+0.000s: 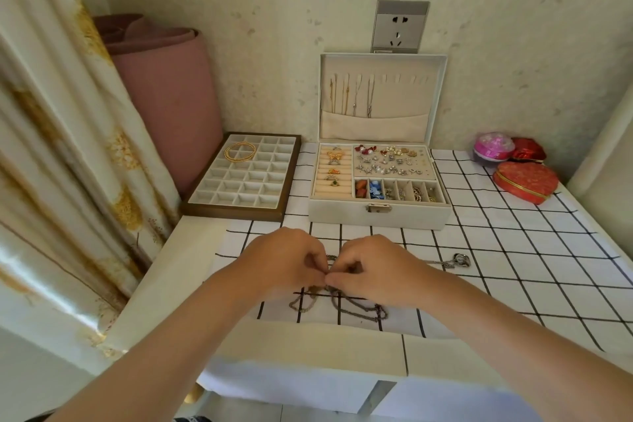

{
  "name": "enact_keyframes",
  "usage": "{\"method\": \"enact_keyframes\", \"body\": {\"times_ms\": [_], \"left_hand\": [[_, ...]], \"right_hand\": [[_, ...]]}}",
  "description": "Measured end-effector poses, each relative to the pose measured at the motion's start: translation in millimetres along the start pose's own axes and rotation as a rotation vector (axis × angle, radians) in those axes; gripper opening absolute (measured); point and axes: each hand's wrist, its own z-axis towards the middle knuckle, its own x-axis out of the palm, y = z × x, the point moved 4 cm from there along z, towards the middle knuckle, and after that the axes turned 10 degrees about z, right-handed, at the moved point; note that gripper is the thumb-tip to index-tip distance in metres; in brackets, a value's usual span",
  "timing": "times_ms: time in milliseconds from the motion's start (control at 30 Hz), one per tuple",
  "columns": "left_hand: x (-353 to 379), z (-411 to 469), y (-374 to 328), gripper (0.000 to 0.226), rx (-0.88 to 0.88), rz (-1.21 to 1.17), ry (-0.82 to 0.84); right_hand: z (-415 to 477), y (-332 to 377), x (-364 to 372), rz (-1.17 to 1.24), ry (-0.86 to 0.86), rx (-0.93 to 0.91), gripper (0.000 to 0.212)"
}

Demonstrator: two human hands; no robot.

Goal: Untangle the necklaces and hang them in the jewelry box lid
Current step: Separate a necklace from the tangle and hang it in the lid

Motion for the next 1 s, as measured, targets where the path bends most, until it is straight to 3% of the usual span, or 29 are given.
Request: {"method": "enact_keyframes", "body": {"times_ms": [133, 200, 333, 500, 600, 767, 867, 1000], "left_hand": [[-3, -3, 6, 0.013, 0.002, -0.375, -0.068], [-1, -4, 8, 0.017, -0.019, -0.437, -0.055], [6, -5, 15, 0.016, -0.069, -0.383, -0.008], [5, -9, 22, 0.02, -0.14, -0.223, 0.025], [1, -10, 22, 0.016, -0.149, -0.22, 0.049], [-2, -16, 32, 0.006, -0.186, -0.047, 0.101], [-5, -20, 31, 0.001, -0.183, 0.12, 0.143], [-2, -28, 27, 0.014, -0.166, 0.083, 0.29]], "right_hand": [[4, -1, -5, 0.241, -0.028, 0.085, 0.001], [7, -2, -9, 0.308, -0.044, 0.104, 0.002], [8, -4, -17, 0.361, -0.02, 0.172, 0.008], [12, -9, -23, 0.667, 0.02, 0.212, 0.031], [9, -10, -25, 0.759, 0.065, 0.224, 0.029], [-3, -4, -38, 0.439, 0.174, 0.262, 0.029], [-12, -7, -40, 0.237, 0.35, 0.417, 0.026], [-23, -12, -38, 0.202, 0.474, 0.539, 0.014]]}}
